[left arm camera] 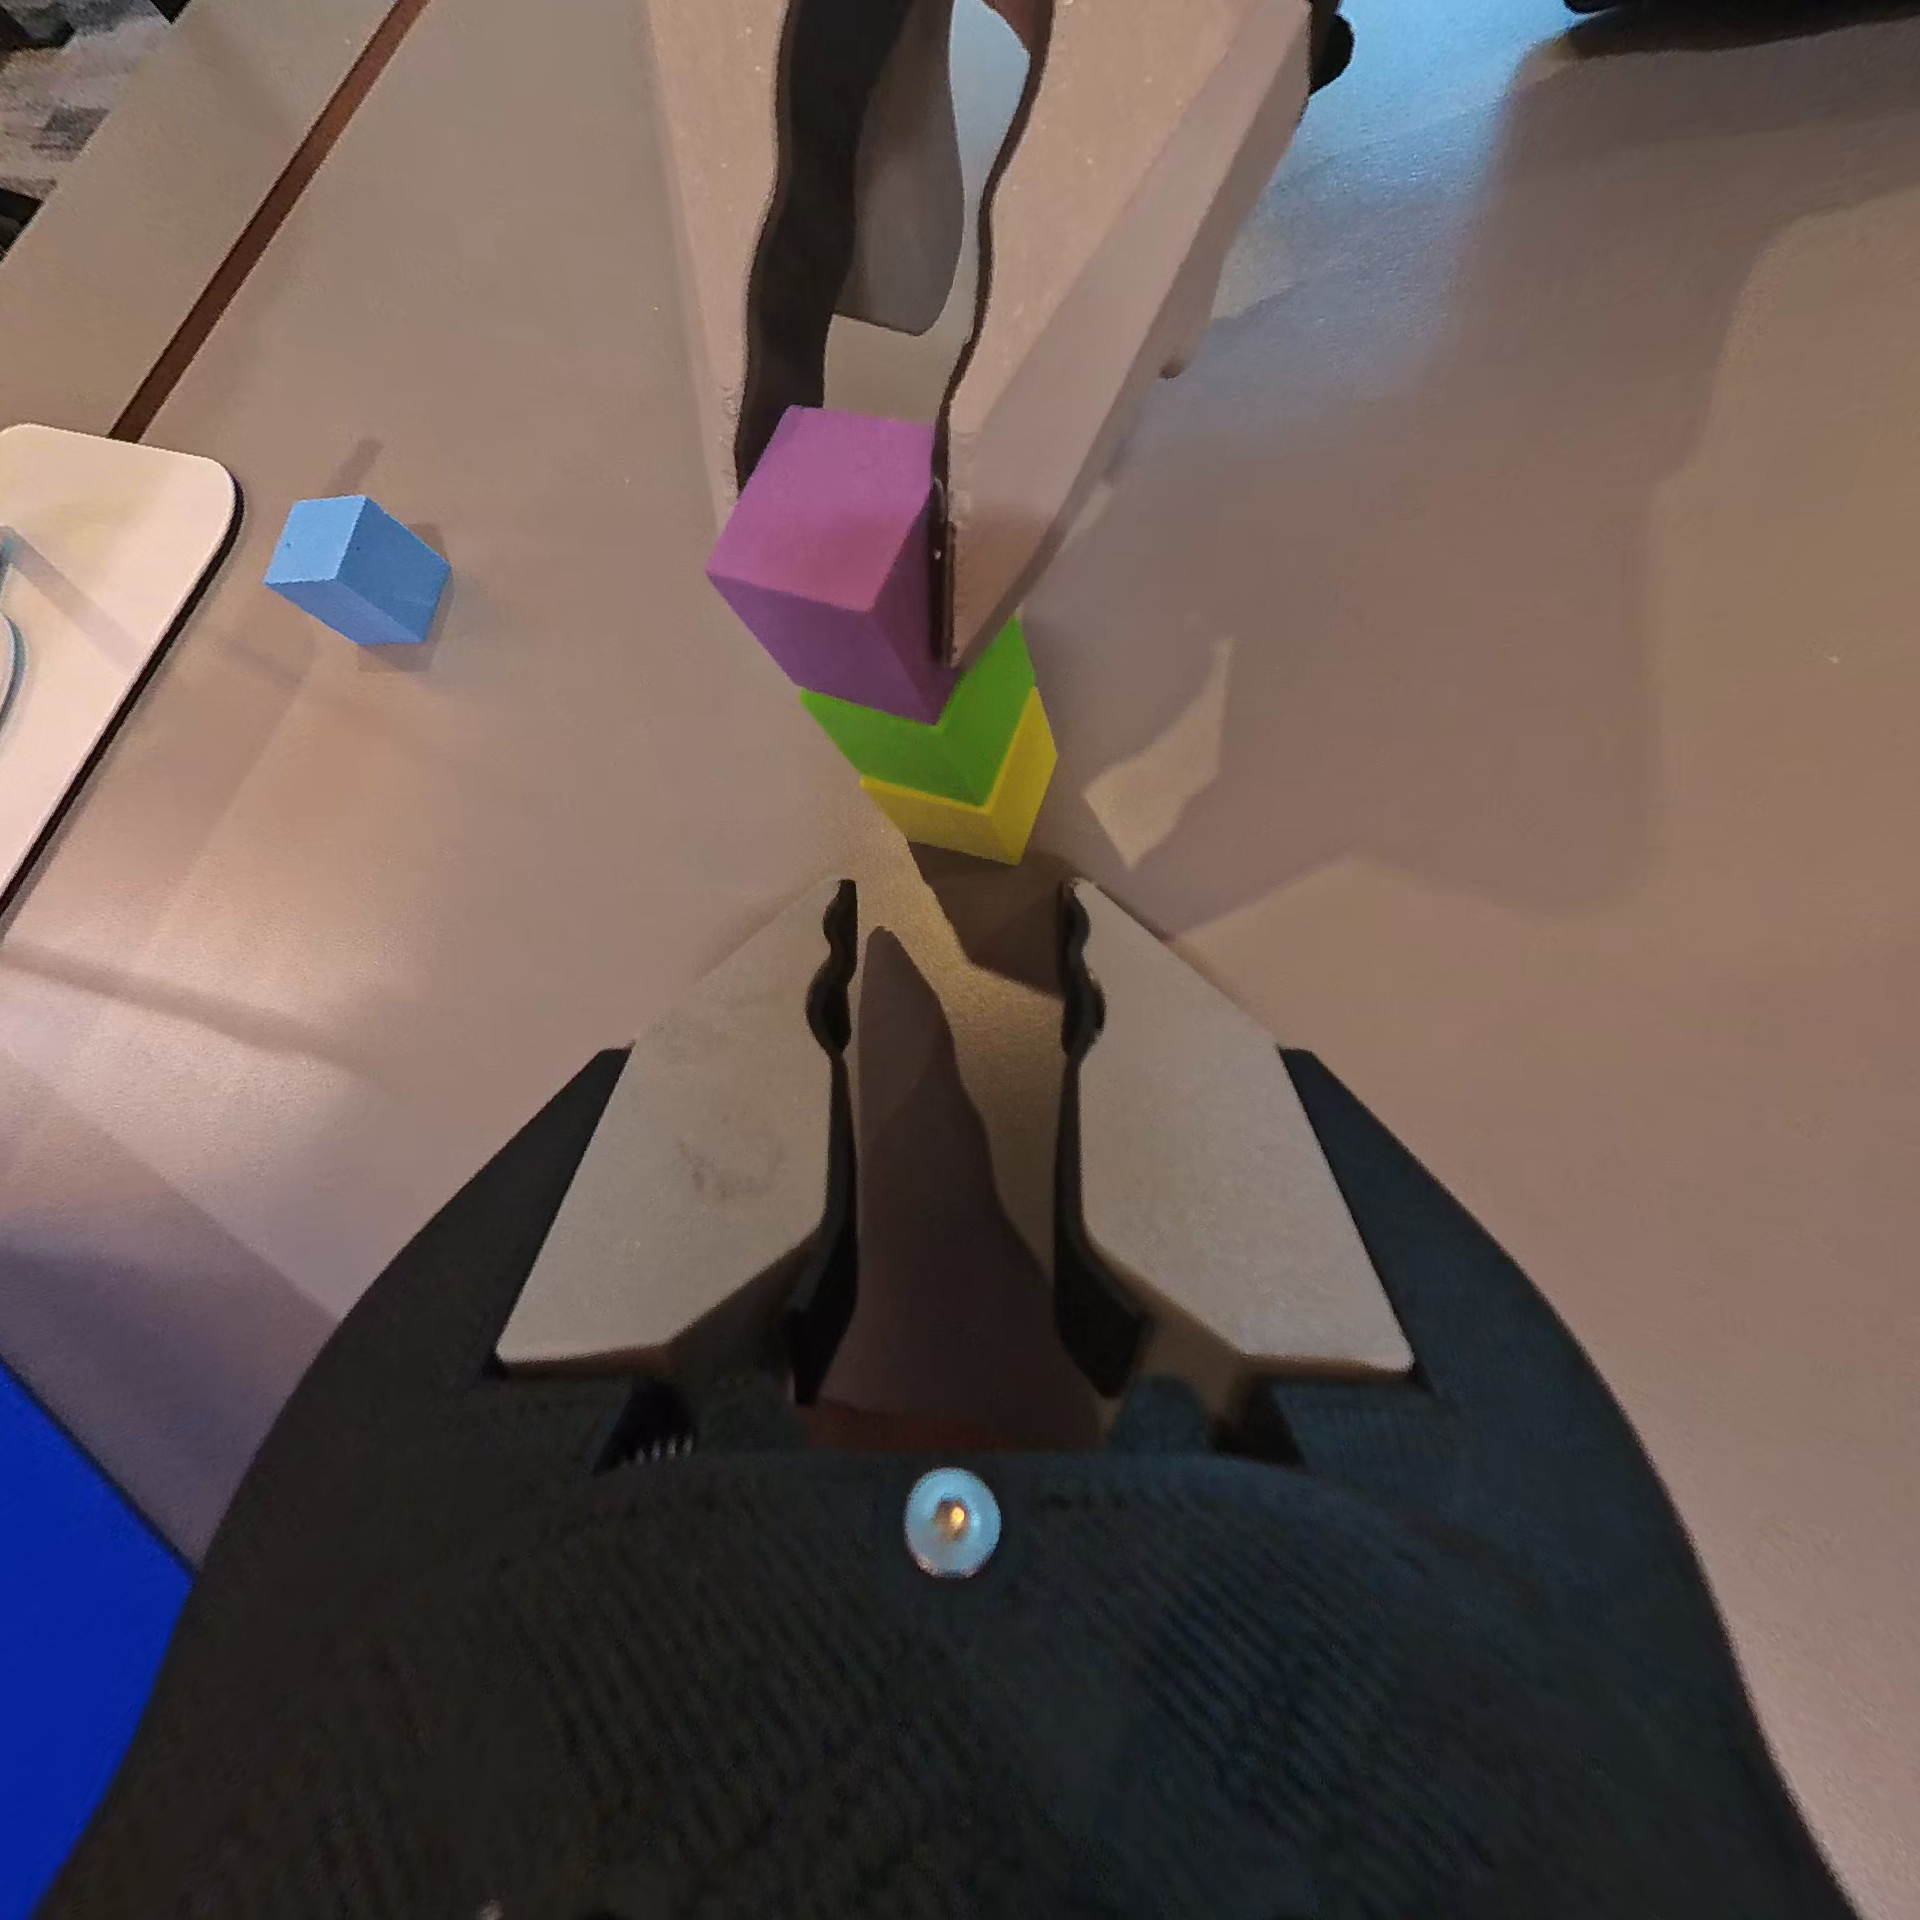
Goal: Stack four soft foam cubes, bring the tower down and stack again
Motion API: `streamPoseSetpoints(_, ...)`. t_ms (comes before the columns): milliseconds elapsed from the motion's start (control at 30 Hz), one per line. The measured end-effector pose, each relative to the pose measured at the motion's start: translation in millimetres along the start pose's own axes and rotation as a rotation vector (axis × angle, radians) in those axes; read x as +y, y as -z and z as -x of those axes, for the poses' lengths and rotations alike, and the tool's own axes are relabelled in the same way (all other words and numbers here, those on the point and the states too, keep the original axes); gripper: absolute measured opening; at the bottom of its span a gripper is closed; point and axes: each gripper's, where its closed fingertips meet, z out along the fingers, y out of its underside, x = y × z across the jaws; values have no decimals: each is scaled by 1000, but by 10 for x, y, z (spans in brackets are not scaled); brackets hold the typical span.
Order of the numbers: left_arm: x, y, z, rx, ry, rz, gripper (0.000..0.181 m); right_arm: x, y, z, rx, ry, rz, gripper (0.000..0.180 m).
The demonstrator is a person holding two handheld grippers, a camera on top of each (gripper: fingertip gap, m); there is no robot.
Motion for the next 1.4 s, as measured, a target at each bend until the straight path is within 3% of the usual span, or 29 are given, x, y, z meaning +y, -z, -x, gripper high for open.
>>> streamPoseSetpoints(400, 0, 0, 0, -2, -1, 0, 37, 10, -5, 7, -11, -9, -6, 26)
streamPoseSetpoints(533, 0, 1, 0, -3, -1, 0, 37, 17, -10, 18, -25, -12, -14, 36)
streamPoseSetpoints(733, 3, 2, 0, -3, 2, 1, 37, -170, 145, -56, -27, -53, -157, 43)
streamPoseSetpoints(867, 3, 2, -1, -4, 1, 1, 37, -177, 347, -547, 202, -134, -243, 45)
streamPoseSetpoints(1033, 2, 3, -3, -5, -2, 0, 36, 330, 453, -1304, 568, -230, -88, 44)
streamPoseSetpoints(1133, 4, 2, 3, -3, 5, 0, 37, 497, 283, -1540, 585, -301, 18, 45)
streamPoseSetpoints(1400, 5, 3, 7, -6, 6, 0, 38, 443, -138, -1809, 615, -377, 103, 54)
